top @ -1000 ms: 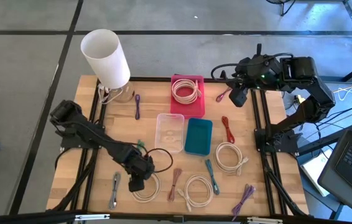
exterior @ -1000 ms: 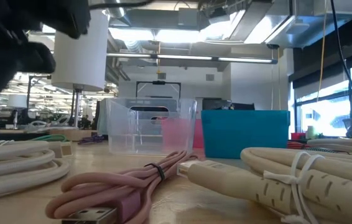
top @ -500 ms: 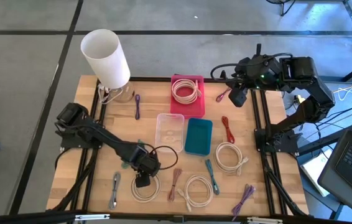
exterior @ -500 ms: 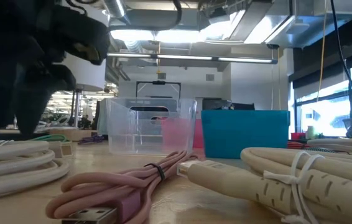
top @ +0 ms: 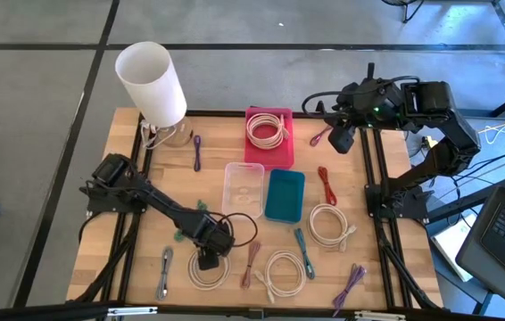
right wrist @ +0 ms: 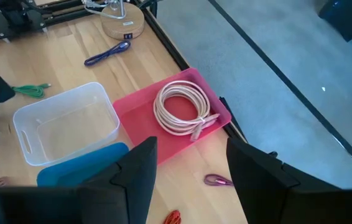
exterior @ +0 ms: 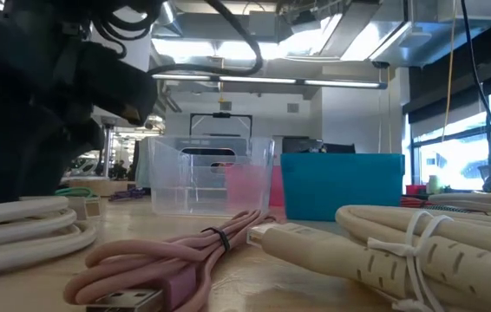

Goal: Pick & Place USB Port
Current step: Put the light brown HDMI cable into the pink bin

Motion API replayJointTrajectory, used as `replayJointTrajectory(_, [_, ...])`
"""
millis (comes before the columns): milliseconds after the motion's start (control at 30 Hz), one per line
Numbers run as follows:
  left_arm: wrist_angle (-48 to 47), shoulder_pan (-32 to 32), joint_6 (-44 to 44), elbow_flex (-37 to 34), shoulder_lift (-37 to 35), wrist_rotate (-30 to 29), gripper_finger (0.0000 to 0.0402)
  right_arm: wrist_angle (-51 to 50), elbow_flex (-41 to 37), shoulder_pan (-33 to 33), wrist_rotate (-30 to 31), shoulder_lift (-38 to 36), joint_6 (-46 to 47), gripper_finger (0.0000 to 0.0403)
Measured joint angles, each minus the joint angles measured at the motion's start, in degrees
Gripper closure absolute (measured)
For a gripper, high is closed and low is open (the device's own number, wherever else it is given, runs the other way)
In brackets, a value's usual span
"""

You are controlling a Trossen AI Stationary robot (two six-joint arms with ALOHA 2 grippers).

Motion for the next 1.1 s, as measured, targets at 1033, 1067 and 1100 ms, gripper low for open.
replayJointTrajectory(1033, [27.4,8.5,14.5,-0.4,-33.7,-31.1,0.0345,0.0,0.0,0.0,-0.4,0.0,5.1,0.0205])
replayJointTrajectory(1067, [30.0,12.1,18.1,-0.4,-33.3,-27.4,0.0345,0.0,0.0,0.0,-0.4,0.0,6.1,0.0205])
replayJointTrajectory(1100, [31.6,15.6,20.9,-0.4,-33.1,-23.6,0.0345,0.0,0.0,0.0,-0.4,0.0,7.1,0.0205])
